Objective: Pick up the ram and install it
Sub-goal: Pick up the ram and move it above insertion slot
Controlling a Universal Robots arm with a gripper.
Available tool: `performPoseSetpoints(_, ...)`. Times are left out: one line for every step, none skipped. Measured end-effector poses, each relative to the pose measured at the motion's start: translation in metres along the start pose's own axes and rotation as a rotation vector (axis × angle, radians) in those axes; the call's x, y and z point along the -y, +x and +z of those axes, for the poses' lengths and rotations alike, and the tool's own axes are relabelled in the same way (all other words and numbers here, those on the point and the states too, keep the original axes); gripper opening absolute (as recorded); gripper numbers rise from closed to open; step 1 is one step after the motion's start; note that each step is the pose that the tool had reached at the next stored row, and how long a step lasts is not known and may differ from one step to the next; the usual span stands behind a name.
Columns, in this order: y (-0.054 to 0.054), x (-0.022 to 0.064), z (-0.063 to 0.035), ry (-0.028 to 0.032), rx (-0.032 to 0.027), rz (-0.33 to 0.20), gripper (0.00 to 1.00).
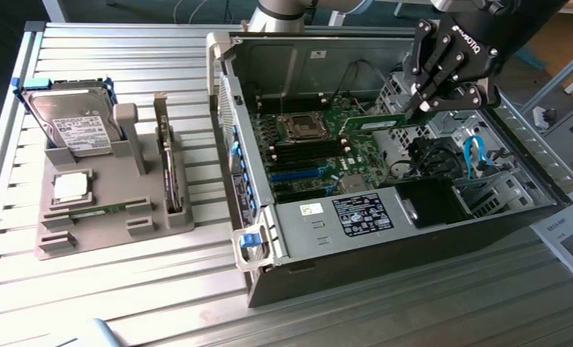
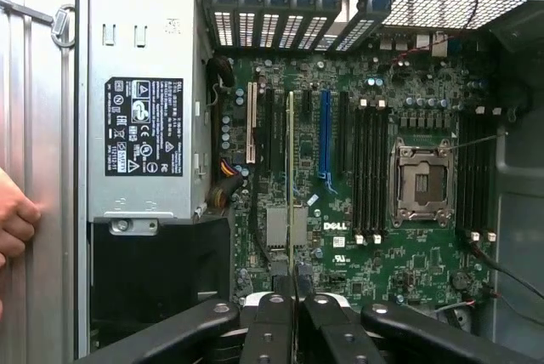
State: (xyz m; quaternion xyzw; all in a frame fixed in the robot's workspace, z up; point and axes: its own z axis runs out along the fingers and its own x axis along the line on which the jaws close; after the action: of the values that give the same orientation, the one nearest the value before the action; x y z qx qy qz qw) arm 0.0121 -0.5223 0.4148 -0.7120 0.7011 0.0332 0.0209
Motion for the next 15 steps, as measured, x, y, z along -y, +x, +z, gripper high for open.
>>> performPoseSetpoints(-0.002, 0.0, 0.0002, 0.0, 0.0, 0.0, 0.12)
performPoseSetpoints(-0.005, 0.0001, 0.0007, 0.0001, 0.0001, 0.001, 0.12)
performPoseSetpoints(-0.007, 0.0002, 0.001, 0.0002, 0.0002, 0.002, 0.12)
performPoseSetpoints(-0.01, 0.0002, 0.0012, 0.0002, 0.0, 0.002, 0.12)
performPoseSetpoints(-0.012, 0.0002, 0.0014, 0.0002, 0.0, 0.003, 0.12)
performPoseSetpoints(-0.015, 0.0002, 0.0018, 0.0003, 0.0001, 0.004, 0.12)
performPoseSetpoints(-0.017, 0.0003, 0.0022, 0.0004, 0.0002, 0.004, 0.12)
performPoseSetpoints(-0.02, 0.0003, 0.0025, 0.0006, 0.0002, 0.005, 0.12)
performPoseSetpoints(-0.022, 0.0004, 0.0028, 0.0006, 0.0002, 0.006, 0.12)
performPoseSetpoints(-0.026, 0.0004, 0.0033, 0.001, 0.0001, 0.008, 0.12)
performPoseSetpoints(-0.029, 0.0003, 0.0039, 0.0013, 0.0002, 0.01, 0.12)
performPoseSetpoints(-0.031, 0.0001, 0.0045, 0.0015, 0.0003, 0.011, 0.12)
performPoseSetpoints(-0.031, -0.0001, 0.0051, 0.0015, 0.0002, 0.012, 0.12)
performPoseSetpoints(-0.032, -0.0002, 0.0066, 0.0017, 0.0005, 0.014, 0.12)
performPoseSetpoints(-0.032, -0.0003, 0.0079, 0.0018, 0.0004, 0.015, 0.12)
